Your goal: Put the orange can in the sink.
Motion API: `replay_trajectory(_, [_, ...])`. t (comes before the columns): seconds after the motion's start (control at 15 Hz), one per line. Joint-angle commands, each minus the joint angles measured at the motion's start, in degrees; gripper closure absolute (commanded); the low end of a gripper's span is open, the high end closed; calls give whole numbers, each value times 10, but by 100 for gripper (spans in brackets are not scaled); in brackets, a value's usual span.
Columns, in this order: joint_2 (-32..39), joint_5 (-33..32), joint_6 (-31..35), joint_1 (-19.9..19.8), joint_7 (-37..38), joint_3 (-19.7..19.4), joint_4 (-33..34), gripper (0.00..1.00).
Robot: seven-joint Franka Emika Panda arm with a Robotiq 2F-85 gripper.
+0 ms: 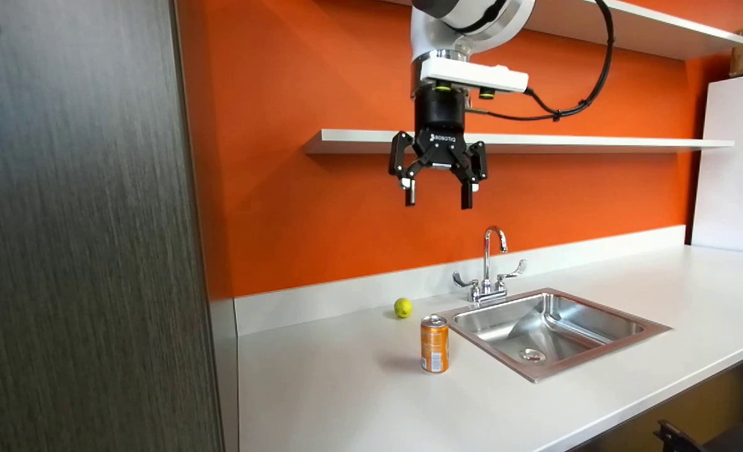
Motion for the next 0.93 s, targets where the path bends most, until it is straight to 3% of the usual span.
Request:
replay_trajectory(0.0, [24, -19, 41, -10, 2, 4, -13, 0])
replay_trajectory(0.47, [82, -44, 175, -9, 15, 2, -51, 0])
replay_trajectory(0.87, [144, -59, 249, -9, 24, -5, -66, 0])
